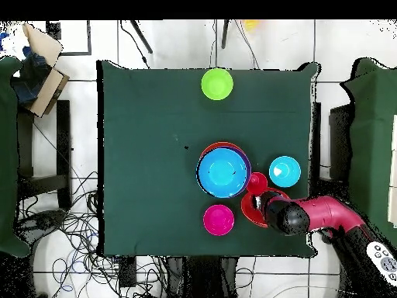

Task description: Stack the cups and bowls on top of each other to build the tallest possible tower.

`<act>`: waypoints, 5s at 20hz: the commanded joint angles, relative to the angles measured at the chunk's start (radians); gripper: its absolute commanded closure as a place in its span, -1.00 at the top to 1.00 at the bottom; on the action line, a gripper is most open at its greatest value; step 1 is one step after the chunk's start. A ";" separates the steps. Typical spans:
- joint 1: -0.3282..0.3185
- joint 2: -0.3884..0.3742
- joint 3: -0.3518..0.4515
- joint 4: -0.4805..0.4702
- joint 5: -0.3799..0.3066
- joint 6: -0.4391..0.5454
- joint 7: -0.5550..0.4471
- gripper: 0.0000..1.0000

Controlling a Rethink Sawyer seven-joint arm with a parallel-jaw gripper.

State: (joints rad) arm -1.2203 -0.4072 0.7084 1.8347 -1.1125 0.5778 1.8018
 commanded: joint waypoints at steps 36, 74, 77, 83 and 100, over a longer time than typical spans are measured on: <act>0.114 0.054 -0.048 -0.091 -0.074 -0.103 -0.146 1.00; 0.077 -0.160 -0.026 0.089 0.033 -0.039 -0.147 1.00; 0.070 -0.174 -0.014 0.100 0.054 -0.025 -0.166 1.00; 0.055 -0.210 -0.005 0.128 0.088 -0.010 -0.190 1.00; 0.199 0.045 -0.089 -0.094 -0.089 -0.197 -0.054 1.00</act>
State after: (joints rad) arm -1.0855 -0.4697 0.6656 1.8560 -1.1034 0.4472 1.8018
